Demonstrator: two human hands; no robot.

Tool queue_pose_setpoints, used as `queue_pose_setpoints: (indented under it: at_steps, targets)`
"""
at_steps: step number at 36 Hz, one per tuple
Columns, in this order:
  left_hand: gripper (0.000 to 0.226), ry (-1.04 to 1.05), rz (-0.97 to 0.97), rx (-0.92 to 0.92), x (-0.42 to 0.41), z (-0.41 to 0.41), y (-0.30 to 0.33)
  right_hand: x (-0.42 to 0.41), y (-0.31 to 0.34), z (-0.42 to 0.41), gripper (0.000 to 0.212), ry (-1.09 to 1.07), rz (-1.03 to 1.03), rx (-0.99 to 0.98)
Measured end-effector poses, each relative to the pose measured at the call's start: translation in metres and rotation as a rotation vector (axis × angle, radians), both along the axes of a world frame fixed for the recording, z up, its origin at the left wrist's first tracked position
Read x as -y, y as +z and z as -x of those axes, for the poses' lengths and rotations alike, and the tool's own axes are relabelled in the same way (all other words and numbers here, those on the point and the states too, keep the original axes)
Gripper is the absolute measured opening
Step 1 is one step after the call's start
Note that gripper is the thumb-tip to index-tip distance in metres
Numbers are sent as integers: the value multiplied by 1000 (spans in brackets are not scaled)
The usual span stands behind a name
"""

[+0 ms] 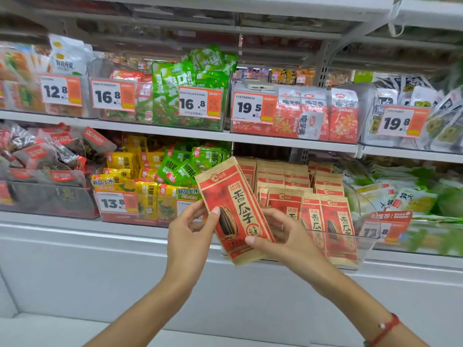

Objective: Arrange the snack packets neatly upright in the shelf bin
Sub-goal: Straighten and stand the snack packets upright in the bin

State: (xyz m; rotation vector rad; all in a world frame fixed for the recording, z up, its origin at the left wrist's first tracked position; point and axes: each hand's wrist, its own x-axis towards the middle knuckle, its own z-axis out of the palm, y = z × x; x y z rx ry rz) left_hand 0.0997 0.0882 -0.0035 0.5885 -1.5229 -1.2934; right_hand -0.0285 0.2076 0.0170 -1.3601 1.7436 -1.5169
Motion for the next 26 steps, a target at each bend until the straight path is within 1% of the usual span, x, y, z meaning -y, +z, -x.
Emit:
queue_pose_setpoints:
  at_steps: [2,4,5,7,8,10,12,14,16,18,19,20,23,24,26]
  targets:
    - [29,11,38,21,-4,0,3,0,0,-3,39,-54,36,-106]
    - [36,-5,42,45,-9,1,8,0,-2,-5,39,-120,62,-228]
    - [44,-23,30,56,-12,2,11,0,-3,-6,39,-149,70,-280]
    - [69,-49,18,78,-17,3,16,-1,-4,-8,40,-177,82,-357]
    - [78,-49,17,94,-19,4,18,-2,-4,-9,41,-182,85,-396]
    - [79,-44,10,118,-21,4,21,-3,-5,-11,41,-183,76,-459]
    - [75,-56,-11,124,-22,3,22,-5,-6,-12,38,-155,56,-455]
    - [76,-72,-17,136,-18,2,22,-7,-5,-10,32,-104,30,-412]
    - [83,-96,-3,165,-13,1,21,-8,-2,-7,23,-49,15,-325]
    - [94,-138,9,207,-9,-1,18,-10,1,-6,30,-10,34,-185]
    - [90,-168,30,238,-7,-1,16,-11,3,-6,33,-4,45,-131]
    - [82,-204,62,275,-7,-1,14,-11,4,-6,34,-9,58,-93]
    - [46,-325,101,322,-9,-3,10,-11,6,-7,25,-45,94,-16]
    - [40,-359,99,319,-10,-3,10,-10,7,-7,23,-50,98,-3]
    - [35,-391,92,308,-11,-2,10,-11,8,-8,19,-48,93,28]
